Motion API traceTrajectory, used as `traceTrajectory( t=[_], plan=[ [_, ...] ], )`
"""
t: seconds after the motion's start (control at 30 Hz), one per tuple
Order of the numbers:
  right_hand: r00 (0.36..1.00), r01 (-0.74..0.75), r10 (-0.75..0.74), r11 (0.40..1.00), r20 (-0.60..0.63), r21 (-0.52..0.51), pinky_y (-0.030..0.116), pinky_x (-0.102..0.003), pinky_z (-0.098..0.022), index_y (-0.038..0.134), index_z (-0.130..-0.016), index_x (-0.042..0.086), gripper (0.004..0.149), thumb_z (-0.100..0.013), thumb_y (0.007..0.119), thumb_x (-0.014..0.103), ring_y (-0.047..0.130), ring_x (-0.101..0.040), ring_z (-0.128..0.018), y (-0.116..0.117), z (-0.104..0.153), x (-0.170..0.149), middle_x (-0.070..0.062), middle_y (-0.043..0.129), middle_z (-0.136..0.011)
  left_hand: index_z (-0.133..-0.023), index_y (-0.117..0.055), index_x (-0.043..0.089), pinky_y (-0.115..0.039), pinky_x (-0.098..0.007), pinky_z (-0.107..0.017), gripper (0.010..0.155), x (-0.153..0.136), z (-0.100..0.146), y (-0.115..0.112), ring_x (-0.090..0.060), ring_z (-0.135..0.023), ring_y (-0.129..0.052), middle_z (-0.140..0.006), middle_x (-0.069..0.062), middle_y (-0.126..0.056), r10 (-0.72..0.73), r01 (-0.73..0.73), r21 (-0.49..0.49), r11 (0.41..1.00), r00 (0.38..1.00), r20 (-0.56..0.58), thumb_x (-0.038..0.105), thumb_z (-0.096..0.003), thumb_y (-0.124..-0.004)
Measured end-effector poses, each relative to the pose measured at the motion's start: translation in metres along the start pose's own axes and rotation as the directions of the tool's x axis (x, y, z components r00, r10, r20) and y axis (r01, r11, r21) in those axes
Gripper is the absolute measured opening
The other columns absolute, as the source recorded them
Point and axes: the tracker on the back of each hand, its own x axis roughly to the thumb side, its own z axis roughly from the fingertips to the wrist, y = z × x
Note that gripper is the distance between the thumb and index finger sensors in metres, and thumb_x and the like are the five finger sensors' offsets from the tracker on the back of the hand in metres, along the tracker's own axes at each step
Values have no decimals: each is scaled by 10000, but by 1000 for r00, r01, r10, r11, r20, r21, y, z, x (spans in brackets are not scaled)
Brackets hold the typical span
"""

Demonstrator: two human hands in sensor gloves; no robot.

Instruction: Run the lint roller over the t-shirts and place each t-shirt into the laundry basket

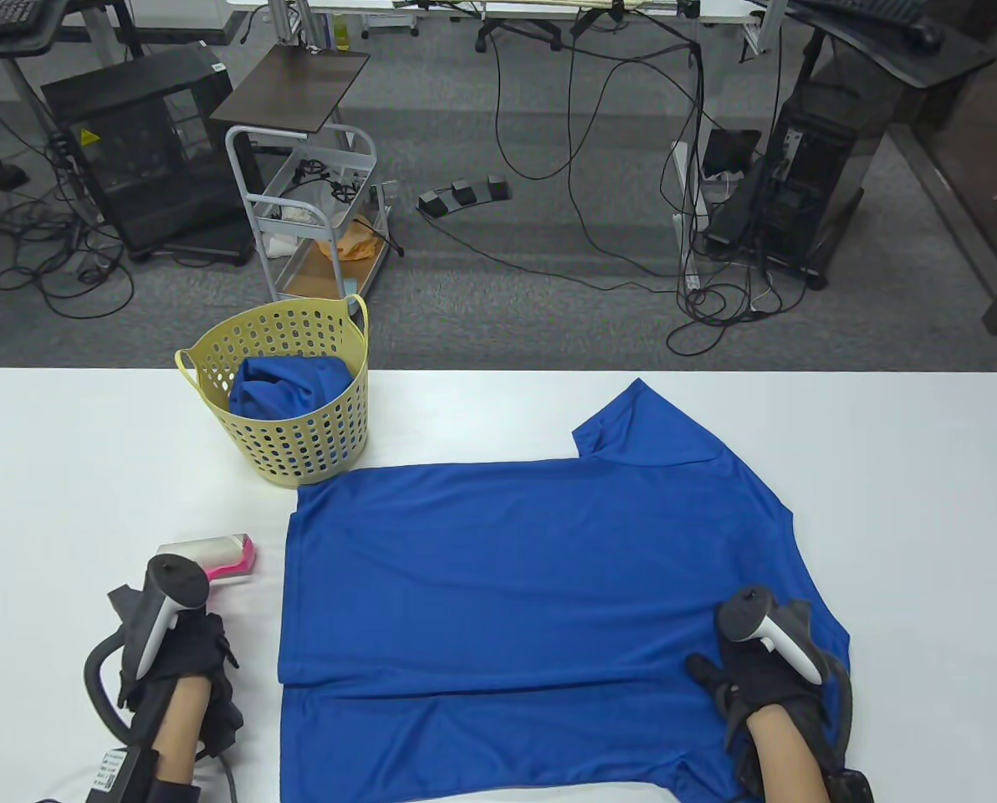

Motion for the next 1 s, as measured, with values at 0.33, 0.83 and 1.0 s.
traceTrajectory(
  t=[0.33, 0.83, 1.0],
  plan=[
    [997, -10, 24, 979, 69, -203, 195, -697, -671, 92, -1007, 361, 750, -476, 573, 582, 16, -429, -985, -12, 16, 10, -62, -48, -1105, -1094, -295, 364, -658, -504, -708, 748, 29, 24, 16, -403, -1027, -624, -1141, -68, -378, -86, 81, 112, 990, 995, 44, 447, -511, -755],
    [961, 234, -84, 757, 265, -610, 310, -676, -704, 266, -1038, 350, 739, -464, 682, 556, 180, -389, -1037, -47, 65, 6, -17, 154, -1160, -1084, -161, 406, -341, -554, -796, 813, 233, 110, -75, -339, -1117, -200, -1172, 97, -205, -114, 235, -93, 968, 736, 668, 598, -492, -684],
    [945, 266, -56, 708, 323, -654, 355, -664, -714, 344, -1041, 346, 718, -458, 704, 558, 260, -368, -1053, -46, 68, 10, -6, 240, -1171, -1088, -141, 406, -352, -623, -769, 840, 270, 113, -99, -410, -1109, -190, -1177, 80, -176, -238, 359, -105, 927, 782, 576, 661, -471, -652]
  ],
)
